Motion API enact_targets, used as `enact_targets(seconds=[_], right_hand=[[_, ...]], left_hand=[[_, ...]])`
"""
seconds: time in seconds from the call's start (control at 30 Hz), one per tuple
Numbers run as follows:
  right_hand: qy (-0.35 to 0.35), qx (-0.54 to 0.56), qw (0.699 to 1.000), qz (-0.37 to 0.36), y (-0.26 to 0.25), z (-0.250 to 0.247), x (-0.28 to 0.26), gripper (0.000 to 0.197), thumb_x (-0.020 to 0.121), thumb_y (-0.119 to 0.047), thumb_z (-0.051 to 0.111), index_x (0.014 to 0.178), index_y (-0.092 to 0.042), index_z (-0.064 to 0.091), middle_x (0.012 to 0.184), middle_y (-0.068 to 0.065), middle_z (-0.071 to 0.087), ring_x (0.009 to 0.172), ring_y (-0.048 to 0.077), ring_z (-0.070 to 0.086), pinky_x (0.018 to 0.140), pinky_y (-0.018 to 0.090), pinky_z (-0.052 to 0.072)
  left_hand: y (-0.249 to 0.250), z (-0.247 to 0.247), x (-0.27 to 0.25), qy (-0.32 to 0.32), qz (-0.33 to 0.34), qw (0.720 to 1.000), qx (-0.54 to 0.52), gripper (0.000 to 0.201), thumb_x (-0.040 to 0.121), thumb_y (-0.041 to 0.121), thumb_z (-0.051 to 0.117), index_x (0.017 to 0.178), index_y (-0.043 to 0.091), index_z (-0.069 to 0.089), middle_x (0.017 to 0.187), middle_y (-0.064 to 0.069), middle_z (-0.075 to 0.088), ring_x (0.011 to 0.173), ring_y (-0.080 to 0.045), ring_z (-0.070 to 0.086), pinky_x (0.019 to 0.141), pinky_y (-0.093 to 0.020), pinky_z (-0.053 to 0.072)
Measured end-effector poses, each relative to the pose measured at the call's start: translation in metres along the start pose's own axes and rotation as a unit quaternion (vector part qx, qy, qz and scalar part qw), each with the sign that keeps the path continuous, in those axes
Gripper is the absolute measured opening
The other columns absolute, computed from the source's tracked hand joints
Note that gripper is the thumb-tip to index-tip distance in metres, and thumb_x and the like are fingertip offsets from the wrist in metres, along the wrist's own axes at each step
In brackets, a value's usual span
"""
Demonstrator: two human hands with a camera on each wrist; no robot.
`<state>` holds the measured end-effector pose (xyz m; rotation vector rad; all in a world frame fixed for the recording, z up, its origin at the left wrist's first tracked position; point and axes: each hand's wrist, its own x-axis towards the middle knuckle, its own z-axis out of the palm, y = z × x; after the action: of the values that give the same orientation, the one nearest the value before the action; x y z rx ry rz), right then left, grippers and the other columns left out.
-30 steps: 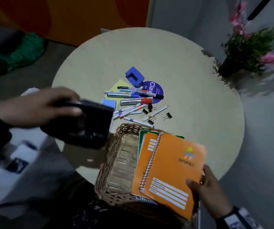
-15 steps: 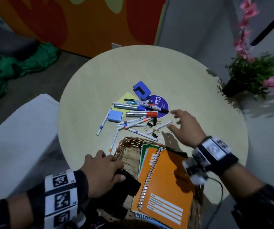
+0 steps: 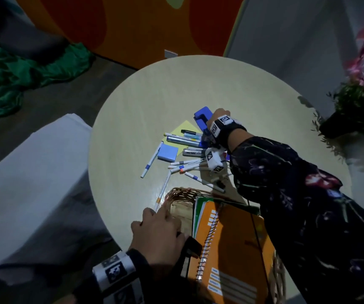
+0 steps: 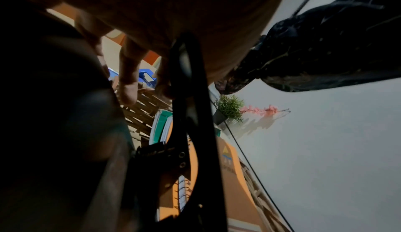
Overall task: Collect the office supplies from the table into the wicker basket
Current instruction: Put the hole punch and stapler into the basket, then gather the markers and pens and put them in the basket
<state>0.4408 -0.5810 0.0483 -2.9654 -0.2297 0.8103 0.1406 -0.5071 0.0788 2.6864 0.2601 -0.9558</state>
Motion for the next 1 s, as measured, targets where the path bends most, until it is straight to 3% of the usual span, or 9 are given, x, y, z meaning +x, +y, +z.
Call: enact_targets(seconds=[0.03,0.1,0.17,0.23,0.33,0.43,0.6,0.73,1.0], right_hand=[[0.001,-0.007,1.000,0.004,-0.002,0.003,-0.001,0.029,0.094,-0.015,0.047,0.121,-0.009,0.050,0.122,0.015,0.043,0.117,0.029,0.045,0.099,0.032,0.040],[0.012,0.006,1.000,0.004,0.003,0.010,0.009,0.039,0.091,-0.015,0.053,0.128,-0.006,0.050,0.129,0.013,0.050,0.085,0.017,0.048,0.075,0.018,0.041],[0.006,0.000,1.000,-0.016,0.005,0.013,0.012,0.027,0.089,-0.015,0.054,0.115,-0.008,0.056,0.099,0.007,0.055,0.062,0.011,0.036,0.059,0.020,0.036],[0.048,0.046,0.998,-0.006,0.016,0.018,0.017,0.013,0.090,-0.016,0.049,0.100,-0.013,0.057,0.082,0.004,0.053,0.066,0.018,0.048,0.069,0.026,0.043],[0.104,0.195,0.975,-0.032,0.020,0.000,0.008,0.020,0.088,-0.013,0.054,0.104,-0.007,0.064,0.100,0.010,0.064,0.084,0.027,0.059,0.080,0.031,0.051],[0.162,0.333,0.928,-0.042,0.023,-0.017,-0.034,0.016,0.085,-0.005,0.058,0.077,-0.019,0.061,0.090,0.018,0.072,0.077,0.032,0.070,0.077,0.044,0.059],[-0.100,0.376,0.897,-0.209,0.043,0.018,-0.140,0.027,0.091,0.006,0.050,0.078,-0.018,0.051,0.056,-0.001,0.063,0.050,0.011,0.065,0.051,0.030,0.052],[-0.226,0.315,0.896,-0.215,0.052,0.081,-0.177,0.024,0.091,0.005,0.049,0.079,-0.016,0.051,0.050,-0.006,0.059,0.044,0.010,0.061,0.056,0.030,0.050],[-0.208,0.309,0.915,-0.152,0.060,0.112,-0.188,0.016,0.091,-0.003,0.051,0.091,-0.011,0.064,0.065,-0.007,0.068,0.057,0.021,0.061,0.056,0.028,0.054]], left_hand=[[-0.002,0.003,-0.002,-0.009,-0.005,1.000,-0.006,0.042,0.091,0.053,0.033,0.117,0.028,0.054,0.134,0.001,0.043,0.121,-0.025,0.033,0.096,-0.045,0.036],[-0.004,0.007,-0.005,-0.011,-0.008,1.000,-0.012,0.042,0.091,0.054,0.031,0.117,0.028,0.052,0.132,0.001,0.047,0.119,-0.024,0.035,0.095,-0.044,0.037],[-0.006,0.011,-0.003,-0.002,-0.004,1.000,-0.010,0.040,0.091,0.053,0.031,0.117,0.029,0.050,0.130,0.001,0.050,0.118,-0.024,0.037,0.094,-0.044,0.037],[-0.011,0.013,0.000,0.002,0.016,1.000,-0.012,0.041,0.089,0.057,0.031,0.115,0.029,0.048,0.129,0.002,0.050,0.118,-0.023,0.038,0.094,-0.044,0.039],[-0.027,0.012,-0.005,0.002,0.078,0.996,-0.051,0.072,0.068,0.084,0.017,0.112,0.035,0.045,0.126,0.009,0.050,0.117,-0.017,0.040,0.098,-0.044,0.041],[-0.058,0.000,-0.018,0.095,0.103,0.975,-0.175,0.077,0.064,0.088,0.014,0.103,0.036,0.054,0.111,0.016,0.059,0.106,-0.009,0.051,0.096,-0.037,0.043],[-0.128,-0.033,-0.001,0.137,0.042,0.940,-0.309,0.026,0.091,0.037,0.050,0.092,0.017,0.066,0.097,-0.002,0.071,0.083,0.001,0.065,0.069,0.000,0.040],[-0.153,-0.051,0.047,0.176,0.026,0.954,-0.239,0.010,0.089,0.024,0.057,0.095,0.019,0.064,0.104,-0.006,0.069,0.100,-0.026,0.063,0.081,-0.031,0.048],[-0.076,-0.069,0.173,0.210,0.161,0.964,0.022,0.035,0.088,0.025,0.055,0.121,0.013,0.055,0.134,-0.008,0.050,0.119,-0.029,0.047,0.092,-0.040,0.046]])
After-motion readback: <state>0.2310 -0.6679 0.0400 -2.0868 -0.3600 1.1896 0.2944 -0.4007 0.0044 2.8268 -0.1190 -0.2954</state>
